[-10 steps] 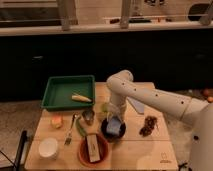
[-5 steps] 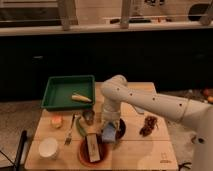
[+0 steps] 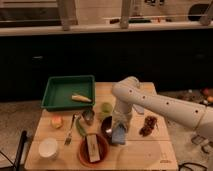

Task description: Wipe purple bowl with sponge

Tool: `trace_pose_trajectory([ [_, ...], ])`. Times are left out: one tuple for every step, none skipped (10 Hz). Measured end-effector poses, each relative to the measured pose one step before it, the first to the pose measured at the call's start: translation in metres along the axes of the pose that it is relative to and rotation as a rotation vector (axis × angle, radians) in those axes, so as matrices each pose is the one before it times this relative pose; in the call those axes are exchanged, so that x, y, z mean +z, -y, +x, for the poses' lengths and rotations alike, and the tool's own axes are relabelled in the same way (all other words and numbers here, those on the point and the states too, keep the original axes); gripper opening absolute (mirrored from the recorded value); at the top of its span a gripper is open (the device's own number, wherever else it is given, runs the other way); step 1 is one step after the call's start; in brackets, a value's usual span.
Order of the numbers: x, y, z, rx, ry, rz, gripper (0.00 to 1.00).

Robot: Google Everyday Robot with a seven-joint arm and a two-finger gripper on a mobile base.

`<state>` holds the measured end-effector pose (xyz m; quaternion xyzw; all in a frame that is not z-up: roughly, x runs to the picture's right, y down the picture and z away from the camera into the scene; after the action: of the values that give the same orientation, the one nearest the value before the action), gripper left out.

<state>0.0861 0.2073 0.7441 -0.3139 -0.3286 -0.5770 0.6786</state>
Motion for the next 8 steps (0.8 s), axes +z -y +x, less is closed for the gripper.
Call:
trace_pose_trajectory([
  [-0.00252, -0.00014, 0.00729, 0.01059, -0.01302, -0.00058, 0.02],
  [-0.00272, 0.00402, 0.01379, 0.01074, -0.02091, 0.00151, 0.02],
  [-0.00081, 0.00456, 0.00764, 0.0022, -0.01082, 0.00114, 0.02],
  [0.00163, 0.00747, 0.00437, -0.00188, -0.00658, -0.00463, 0.02],
  [0.00306, 0.01366, 0.00075, -0.0126, -0.00281, -0.00635, 0.02],
  [0.00329, 0.01723, -0.00231, -0.02756, -0.00043, -0.00374, 0.02],
  [0.00155, 0.01005, -0.00258, -0.02205, 0.00028, 0.00002, 0.02],
  [0.00298, 0.00916, -0.00621, -0.02836, 0.00506, -0.00486, 0.02],
])
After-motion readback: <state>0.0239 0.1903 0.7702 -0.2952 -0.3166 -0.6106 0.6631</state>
